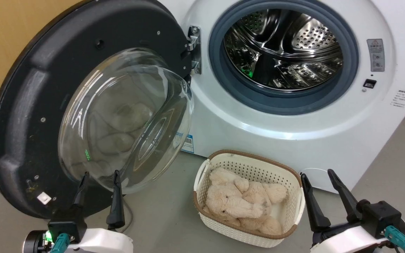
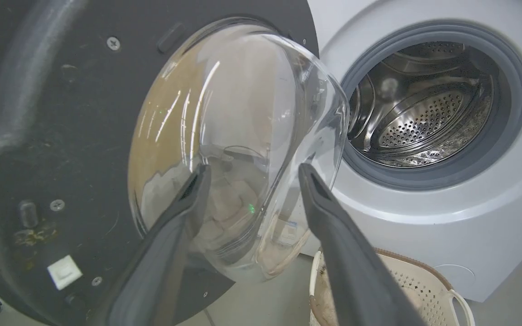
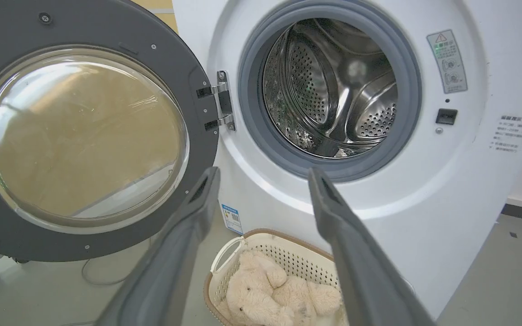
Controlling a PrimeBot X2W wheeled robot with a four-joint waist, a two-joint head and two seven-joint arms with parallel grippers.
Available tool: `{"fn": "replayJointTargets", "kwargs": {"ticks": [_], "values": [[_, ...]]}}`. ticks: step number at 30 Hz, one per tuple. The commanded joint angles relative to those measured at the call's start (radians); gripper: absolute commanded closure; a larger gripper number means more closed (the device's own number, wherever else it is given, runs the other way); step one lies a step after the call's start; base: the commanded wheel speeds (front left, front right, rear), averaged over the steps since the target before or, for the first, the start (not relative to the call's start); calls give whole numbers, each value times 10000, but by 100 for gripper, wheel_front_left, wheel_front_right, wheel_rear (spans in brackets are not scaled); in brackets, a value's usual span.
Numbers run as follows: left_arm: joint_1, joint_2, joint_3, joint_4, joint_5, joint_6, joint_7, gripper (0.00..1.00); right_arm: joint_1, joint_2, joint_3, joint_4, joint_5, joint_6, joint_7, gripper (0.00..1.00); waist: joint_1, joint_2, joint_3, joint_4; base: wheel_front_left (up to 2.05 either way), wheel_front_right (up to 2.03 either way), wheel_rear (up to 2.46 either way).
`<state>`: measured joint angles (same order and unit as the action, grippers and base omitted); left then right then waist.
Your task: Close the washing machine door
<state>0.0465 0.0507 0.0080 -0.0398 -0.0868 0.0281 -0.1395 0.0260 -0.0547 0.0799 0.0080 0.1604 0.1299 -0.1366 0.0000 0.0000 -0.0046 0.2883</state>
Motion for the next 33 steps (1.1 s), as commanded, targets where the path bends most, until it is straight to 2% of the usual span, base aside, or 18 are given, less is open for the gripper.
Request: {"fn": "replayJointTargets", "kwargs": {"ticks": [1,33], "values": [[131,-2,28,-64,-85,58,-115,0,-171,-63,64,29,150,5,-145,0,0,0,11,99,0,0,0],[529,-4,80,-502,-698,486,-804,0,-460,-323,799,270,927,7,-834,0,0,0,192,1593,0,0,0]]}}
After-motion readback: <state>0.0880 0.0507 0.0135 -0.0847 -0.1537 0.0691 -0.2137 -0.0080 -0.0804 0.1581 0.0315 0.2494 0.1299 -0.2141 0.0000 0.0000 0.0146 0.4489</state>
